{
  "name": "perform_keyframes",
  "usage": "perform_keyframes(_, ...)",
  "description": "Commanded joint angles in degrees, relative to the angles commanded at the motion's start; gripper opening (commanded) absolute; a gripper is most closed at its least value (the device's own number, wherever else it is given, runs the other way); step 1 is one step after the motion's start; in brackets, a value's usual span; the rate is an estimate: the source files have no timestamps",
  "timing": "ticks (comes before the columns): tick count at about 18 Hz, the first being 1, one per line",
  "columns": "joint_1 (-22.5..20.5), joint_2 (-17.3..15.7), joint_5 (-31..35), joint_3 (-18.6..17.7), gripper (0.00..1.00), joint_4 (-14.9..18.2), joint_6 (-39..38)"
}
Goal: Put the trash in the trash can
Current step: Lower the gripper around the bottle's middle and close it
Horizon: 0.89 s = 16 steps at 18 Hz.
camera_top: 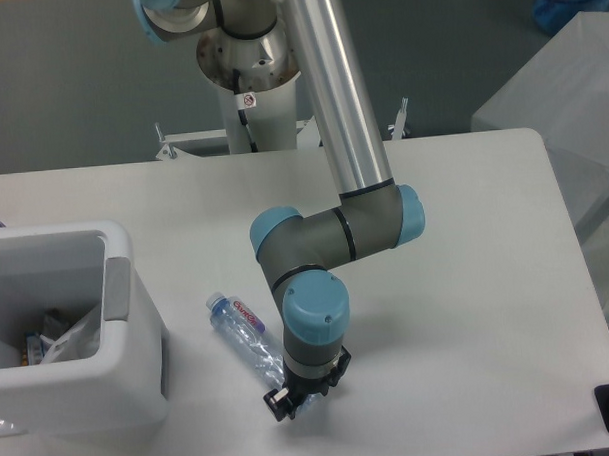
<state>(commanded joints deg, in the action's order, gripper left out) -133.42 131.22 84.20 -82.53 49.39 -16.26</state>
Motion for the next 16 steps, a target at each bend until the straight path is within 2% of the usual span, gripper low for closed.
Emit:
perform_keyframes(11, 0.0, -1.41, 0.09, -0.97, 0.59, 0.0, 0.53)
perform_keyframes(16, 0.0, -3.69, 0.09, -0.01, 0.59, -0.35, 0.62)
